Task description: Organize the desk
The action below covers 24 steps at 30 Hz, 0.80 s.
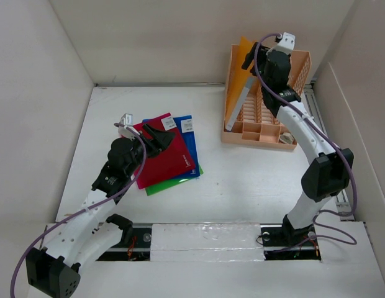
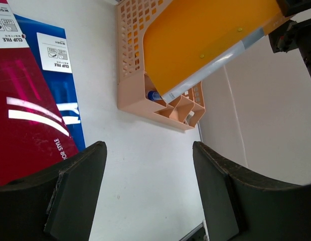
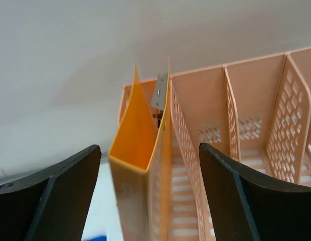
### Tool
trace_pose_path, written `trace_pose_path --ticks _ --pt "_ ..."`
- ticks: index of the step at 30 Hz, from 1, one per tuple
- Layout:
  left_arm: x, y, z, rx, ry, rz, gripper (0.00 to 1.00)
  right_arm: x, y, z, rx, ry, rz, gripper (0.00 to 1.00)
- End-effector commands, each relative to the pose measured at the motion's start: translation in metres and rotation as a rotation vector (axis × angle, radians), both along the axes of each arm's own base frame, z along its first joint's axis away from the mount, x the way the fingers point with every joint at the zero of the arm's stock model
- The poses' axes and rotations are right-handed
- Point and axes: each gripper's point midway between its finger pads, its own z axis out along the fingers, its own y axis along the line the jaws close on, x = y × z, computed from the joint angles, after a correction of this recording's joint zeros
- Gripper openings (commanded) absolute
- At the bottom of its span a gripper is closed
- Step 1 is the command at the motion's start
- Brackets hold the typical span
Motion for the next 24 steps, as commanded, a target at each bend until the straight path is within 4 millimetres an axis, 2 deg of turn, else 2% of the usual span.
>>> trace_pose_path --ticks 1,4,5,6,7,8,10,11,14,18,19,24 --pt "-0.001 -0.001 0.012 -0.029 -0.053 -0.013 0.64 0.000 0.010 -0.016 0.000 0.127 0.070 0.83" --pt "-0.002 -0.001 0.015 -0.032 -0.060 -0.011 0.64 0.004 0.012 -0.025 -0.018 0.189 0.092 0.80" --pt "-0.002 -0.001 0.013 -0.030 -0.057 -0.011 0.64 0.004 0.013 -0.034 -0.028 0.227 0.100 0.78" --pt "-0.002 -0.001 0.013 -0.031 -0.058 -0.013 0.64 0.004 0.015 -0.032 -0.027 0.229 0.109 0.74" --pt "-0.002 -0.002 0.013 -0.031 -0.057 -0.016 0.64 0.003 0.017 -0.032 -0.027 0.234 0.121 0.67" --pt "-0.002 -0.002 0.013 -0.033 -0.057 -0.017 0.64 0.003 0.017 -0.035 -0.027 0.243 0.124 0.54" --pt "-0.002 -0.002 0.012 -0.031 -0.055 -0.020 0.64 0.000 0.016 -0.034 -0.025 0.240 0.121 0.37" --pt "-0.002 -0.002 0.012 -0.032 -0.054 -0.020 0.64 -0.001 0.015 -0.033 -0.026 0.240 0.116 0.22" --pt "-0.002 -0.002 0.015 -0.033 -0.063 -0.021 0.64 -0.005 0.005 -0.023 -0.026 0.195 0.070 0.00" --pt "-0.002 -0.002 0.013 -0.034 -0.058 -0.020 0.64 -0.016 0.010 -0.003 -0.073 0.102 0.067 0.00" --pt "-0.002 -0.002 0.012 -0.033 -0.056 -0.020 0.64 -0.021 0.006 0.008 -0.070 0.063 0.057 0.00" --pt "-0.002 -0.003 0.012 -0.035 -0.058 -0.020 0.64 -0.025 0.005 0.031 -0.104 -0.079 0.070 0.00"
